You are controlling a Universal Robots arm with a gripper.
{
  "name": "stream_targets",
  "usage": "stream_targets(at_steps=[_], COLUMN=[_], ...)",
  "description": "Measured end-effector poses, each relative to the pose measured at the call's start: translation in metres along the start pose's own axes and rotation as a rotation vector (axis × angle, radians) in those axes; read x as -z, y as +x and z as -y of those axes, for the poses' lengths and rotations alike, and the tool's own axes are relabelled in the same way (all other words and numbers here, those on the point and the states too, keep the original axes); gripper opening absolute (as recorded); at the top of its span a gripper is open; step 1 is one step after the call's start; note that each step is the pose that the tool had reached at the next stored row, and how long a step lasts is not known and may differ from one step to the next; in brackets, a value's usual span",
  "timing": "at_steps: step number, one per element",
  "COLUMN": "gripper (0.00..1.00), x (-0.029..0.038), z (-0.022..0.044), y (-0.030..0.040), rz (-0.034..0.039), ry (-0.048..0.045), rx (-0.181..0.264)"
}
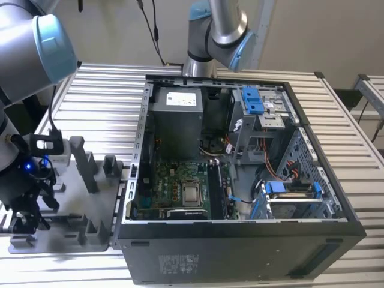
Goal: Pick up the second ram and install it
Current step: 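Pick up the second ram and move it above second insertion slot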
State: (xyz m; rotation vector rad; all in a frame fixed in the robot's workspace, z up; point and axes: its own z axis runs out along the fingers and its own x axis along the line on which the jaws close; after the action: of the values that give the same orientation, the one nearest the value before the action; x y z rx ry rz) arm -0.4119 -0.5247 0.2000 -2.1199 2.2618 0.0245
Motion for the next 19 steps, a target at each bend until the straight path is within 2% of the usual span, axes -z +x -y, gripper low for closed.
stream_targets(at_steps=[5, 13, 15, 16, 17, 19], gripper=[0.48, 0.46, 0.33, 0.33, 0.27, 0.25], x=[-0.0037, -0.0041, -0.0041, -0.0041, -0.004, -0.0041], z=[-0.0001, -0.0001, -0.0001, -0.0001, -0.0001, -0.0001], y=[0.0003, 0.0002, 0.0002, 0.0002, 0.0002, 0.0002], rz=[-0.0002, 0.0008, 0.0009, 0.001, 0.0011, 0.0013], ry=[0.0004, 0.0008, 0.0006, 0.0007, 0.0006, 0.0006], rx=[0.0, 0.0, 0.0, 0.0, 0.0, 0.0])
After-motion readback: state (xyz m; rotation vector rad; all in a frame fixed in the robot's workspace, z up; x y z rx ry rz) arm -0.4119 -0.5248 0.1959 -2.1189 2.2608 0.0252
